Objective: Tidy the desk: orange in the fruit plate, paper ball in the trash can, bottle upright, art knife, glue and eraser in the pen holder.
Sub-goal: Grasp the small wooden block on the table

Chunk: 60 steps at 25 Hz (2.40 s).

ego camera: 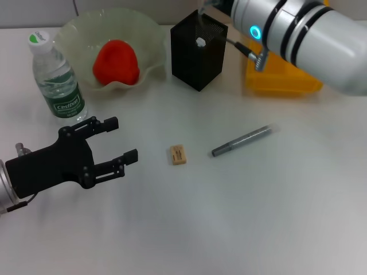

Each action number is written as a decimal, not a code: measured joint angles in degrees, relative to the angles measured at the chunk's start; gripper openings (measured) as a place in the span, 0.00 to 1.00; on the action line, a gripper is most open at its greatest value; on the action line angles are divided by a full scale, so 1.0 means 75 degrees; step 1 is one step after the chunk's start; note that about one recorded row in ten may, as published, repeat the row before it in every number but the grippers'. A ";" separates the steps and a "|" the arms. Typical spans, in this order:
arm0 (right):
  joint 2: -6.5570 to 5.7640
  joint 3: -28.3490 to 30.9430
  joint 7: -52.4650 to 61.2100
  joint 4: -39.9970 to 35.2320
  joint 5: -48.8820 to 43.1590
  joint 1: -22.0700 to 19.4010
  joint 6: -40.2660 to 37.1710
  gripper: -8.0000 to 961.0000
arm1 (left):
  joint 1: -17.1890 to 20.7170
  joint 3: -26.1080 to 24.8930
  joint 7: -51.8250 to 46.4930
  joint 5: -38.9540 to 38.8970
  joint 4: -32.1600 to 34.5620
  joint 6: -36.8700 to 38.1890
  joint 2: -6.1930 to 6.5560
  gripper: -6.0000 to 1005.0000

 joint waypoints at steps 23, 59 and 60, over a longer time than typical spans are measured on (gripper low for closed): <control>-0.0927 0.6802 -0.6634 0.4880 0.4095 0.2519 -1.0908 0.67 | -0.0032 -0.0002 -0.0525 0.0022 0.0047 0.0206 0.0064 0.80; 0.0061 0.4971 -1.1841 0.6435 0.1737 0.3527 -0.8446 0.79 | -0.0179 -0.0053 -0.1767 0.1407 0.0613 -0.0282 0.0046 0.80; 0.0062 0.4972 -1.1947 0.6550 0.1759 0.3571 -0.8375 0.79 | -0.0176 -0.0059 -0.1783 0.1398 0.0613 -0.0285 0.0045 0.80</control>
